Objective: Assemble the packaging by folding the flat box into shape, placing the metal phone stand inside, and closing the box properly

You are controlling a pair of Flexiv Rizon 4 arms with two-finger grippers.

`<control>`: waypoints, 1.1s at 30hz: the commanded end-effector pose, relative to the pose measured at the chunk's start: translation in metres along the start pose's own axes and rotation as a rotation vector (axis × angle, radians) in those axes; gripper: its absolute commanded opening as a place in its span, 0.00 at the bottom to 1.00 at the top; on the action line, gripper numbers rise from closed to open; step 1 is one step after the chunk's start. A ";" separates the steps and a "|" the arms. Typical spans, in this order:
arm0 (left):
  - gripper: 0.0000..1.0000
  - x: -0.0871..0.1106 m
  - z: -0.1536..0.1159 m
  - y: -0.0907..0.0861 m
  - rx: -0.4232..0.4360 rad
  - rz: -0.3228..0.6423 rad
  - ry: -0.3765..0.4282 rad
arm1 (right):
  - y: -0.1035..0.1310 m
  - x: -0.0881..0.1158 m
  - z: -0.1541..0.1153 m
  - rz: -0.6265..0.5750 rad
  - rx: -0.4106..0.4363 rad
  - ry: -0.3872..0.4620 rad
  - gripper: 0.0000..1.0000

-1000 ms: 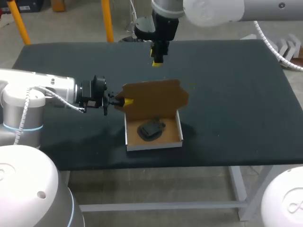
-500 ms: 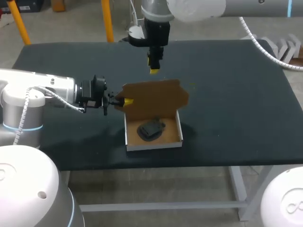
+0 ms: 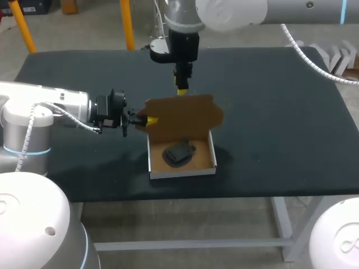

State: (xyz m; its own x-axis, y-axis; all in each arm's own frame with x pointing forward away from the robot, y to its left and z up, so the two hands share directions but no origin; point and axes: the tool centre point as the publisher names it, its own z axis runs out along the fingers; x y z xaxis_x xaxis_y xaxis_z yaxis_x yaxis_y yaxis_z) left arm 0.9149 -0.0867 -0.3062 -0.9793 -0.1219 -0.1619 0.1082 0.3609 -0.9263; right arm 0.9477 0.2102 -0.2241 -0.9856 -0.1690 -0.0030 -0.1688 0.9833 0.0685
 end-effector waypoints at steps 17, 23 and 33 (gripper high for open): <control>0.00 0.001 0.000 0.000 0.002 0.001 -0.002 | -0.001 0.028 0.009 -0.003 0.003 0.003 0.43; 0.00 0.001 0.000 0.000 0.002 0.001 -0.002 | -0.002 0.031 0.015 0.002 0.002 0.009 0.43; 0.00 0.001 0.000 0.000 0.002 0.001 -0.002 | 0.000 0.032 0.022 0.003 0.005 0.023 0.47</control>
State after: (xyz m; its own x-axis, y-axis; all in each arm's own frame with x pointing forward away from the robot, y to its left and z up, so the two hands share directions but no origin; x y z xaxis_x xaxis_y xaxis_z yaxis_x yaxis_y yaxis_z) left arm 0.9141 -0.0873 -0.3074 -0.9791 -0.1218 -0.1626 0.1087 0.3616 -0.9260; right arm 0.9160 0.2046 -0.2438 -0.9858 -0.1669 0.0184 -0.1653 0.9840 0.0671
